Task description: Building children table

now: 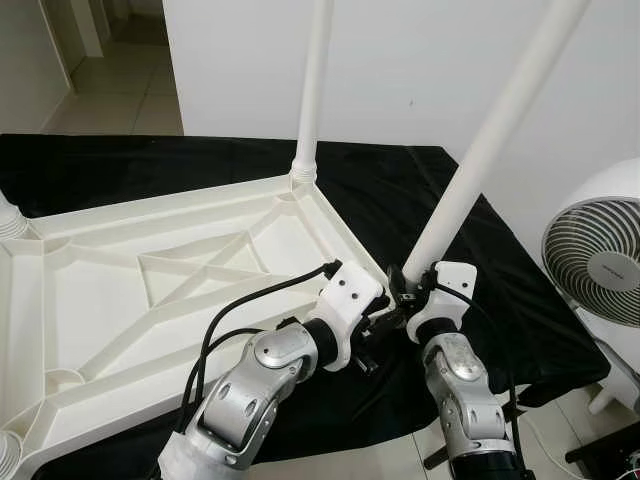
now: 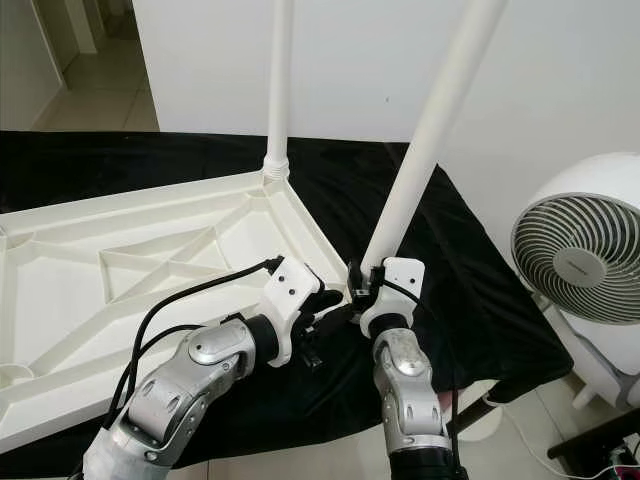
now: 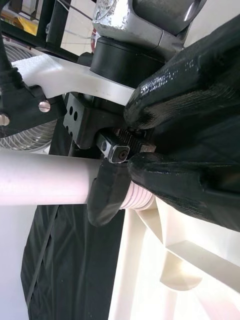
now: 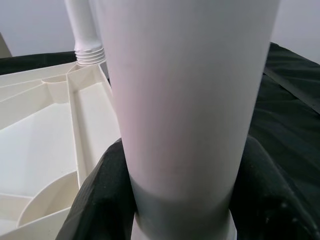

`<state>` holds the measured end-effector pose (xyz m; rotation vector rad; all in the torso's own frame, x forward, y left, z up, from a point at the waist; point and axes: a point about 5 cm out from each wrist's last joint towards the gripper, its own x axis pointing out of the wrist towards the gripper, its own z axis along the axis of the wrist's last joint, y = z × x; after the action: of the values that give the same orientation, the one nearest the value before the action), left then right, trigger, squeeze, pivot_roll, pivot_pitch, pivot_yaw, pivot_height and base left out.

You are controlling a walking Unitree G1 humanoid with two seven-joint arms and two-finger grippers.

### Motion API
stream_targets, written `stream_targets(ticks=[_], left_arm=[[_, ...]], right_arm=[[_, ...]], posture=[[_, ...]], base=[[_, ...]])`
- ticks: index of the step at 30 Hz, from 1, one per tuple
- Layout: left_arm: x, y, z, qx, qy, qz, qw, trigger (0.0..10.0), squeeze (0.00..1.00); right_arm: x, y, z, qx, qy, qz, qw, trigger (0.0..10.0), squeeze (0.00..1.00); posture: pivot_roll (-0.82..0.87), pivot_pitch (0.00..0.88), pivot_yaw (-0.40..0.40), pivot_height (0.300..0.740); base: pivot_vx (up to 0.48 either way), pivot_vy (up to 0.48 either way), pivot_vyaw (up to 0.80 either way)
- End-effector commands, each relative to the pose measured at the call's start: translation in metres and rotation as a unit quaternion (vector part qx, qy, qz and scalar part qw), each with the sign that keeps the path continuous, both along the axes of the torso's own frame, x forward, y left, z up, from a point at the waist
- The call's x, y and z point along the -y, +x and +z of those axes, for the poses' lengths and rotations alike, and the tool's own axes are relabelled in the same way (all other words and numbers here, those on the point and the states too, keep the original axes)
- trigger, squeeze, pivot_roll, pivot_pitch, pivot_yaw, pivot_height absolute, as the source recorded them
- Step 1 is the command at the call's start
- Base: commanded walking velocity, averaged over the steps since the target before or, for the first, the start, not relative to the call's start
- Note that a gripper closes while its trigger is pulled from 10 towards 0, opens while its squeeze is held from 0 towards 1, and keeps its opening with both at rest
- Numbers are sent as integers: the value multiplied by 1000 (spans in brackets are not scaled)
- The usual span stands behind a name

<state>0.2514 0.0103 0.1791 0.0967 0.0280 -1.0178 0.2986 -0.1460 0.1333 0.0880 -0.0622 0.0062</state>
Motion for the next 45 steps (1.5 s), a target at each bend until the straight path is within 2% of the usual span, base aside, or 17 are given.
stream_targets(ticks=[1, 3, 8, 9, 10, 11, 12, 13, 19, 20, 21, 22, 26, 29, 33, 34, 45], left_arm=[[3, -2, 1, 0, -2, -2, 1000, 10000, 0], [3, -2, 0, 0, -2, -2, 1000, 10000, 0], [3, -2, 1, 0, -2, -2, 1000, 10000, 0], [3, -2, 0, 0, -2, -2, 1000, 10000, 0], [3, -2, 0, 0, -2, -2, 1000, 10000, 0], [4, -2, 0, 1, -2, -3, 1000, 10000, 0], [4, -2, 0, 1, -2, -3, 1000, 10000, 0], [4, -2, 0, 1, -2, -3, 1000, 10000, 0], [4, -2, 0, 2, -1, -3, 1000, 10000, 0], [4, -2, 0, 1, -2, -4, 1000, 10000, 0], [4, -2, 0, 1, -2, -4, 1000, 10000, 0], [4, -2, 0, 1, -2, -4, 1000, 10000, 0], [4, -1, 1, 1, -2, -4, 1000, 10000, 0], [4, 0, -1, -2, 1, -4, 1000, 10000, 0], [5, 1, -4, -5, 4, -4, 1000, 10000, 0], [6, 2, -7, -7, 9, -4, 1000, 10000, 0], [6, 2, -8, -8, 10, -7, 1000, 10000, 0]], right_arm=[[7, -4, -19, -51, 20, -36, 998, 0, 0], [8, -6, -18, -48, 23, -61, 997, 0, 0], [-1, -7, -17, -51, 25, -47, 997, 392, 0], [-1, -6, -15, -47, 19, -44, 998, 10000, 0], [-1, -6, -15, -47, 19, -44, 998, 10000, 0], [1, -4, -12, -38, 20, -39, 998, 10000, 800], [1, -4, -12, -38, 20, -39, 998, 10000, 800], [3, -4, -10, -32, 21, -35, 999, 10000, 1000], [10, 1, -4, -16, 15, -17, 1000, 10000, 1000], [15, 3, -2, -13, 9, 1, 1000, 10000, 361], [15, 3, -2, -13, 9, 1, 1000, 10000, 361], [19, 5, 0, -11, -1, 16, 1000, 10000, 0], [30, 10, 5, -10, -31, 69, 997, 10000, 0], [37, 11, 5, -16, -57, 138, 989, 10000, 0], [42, 12, 3, -23, -70, 165, 984, 10000, 0], [50, 14, 2, -30, -85, 194, 977, 10000, 0], [58, 17, 3, -26, -115, 263, 957, 10000, 0]], posture=[[23, 38, -86, 740], [23, 38, -87, 740], [25, 34, -89, 740], [23, 29, -89, 740], [23, 29, -89, 740], [21, 26, -89, 740], [21, 26, -89, 740], [21, 26, -89, 740], [18, 22, -88, 740], [18, 22, -88, 740], [18, 22, -88, 740], [18, 22, -88, 740], [15, 30, -86, 740], [17, 36, -81, 740], [15, 40, -79, 740], [13, 42, -76, 740], [13, 46, -71, 740]], base=[[0, 0, 0], [0, 0, 0], [0, 0, 0], [0, 0, 0], [0, 0, 0], [0, 0, 0], [0, 0, 0], [0, 0, 0], [0, 0, 0], [0, 0, 0], [0, 0, 0], [0, 0, 0], [0, 0, 0], [0, 0, 0], [0, 0, 0], [0, 0, 0], [0, 0, 0]])
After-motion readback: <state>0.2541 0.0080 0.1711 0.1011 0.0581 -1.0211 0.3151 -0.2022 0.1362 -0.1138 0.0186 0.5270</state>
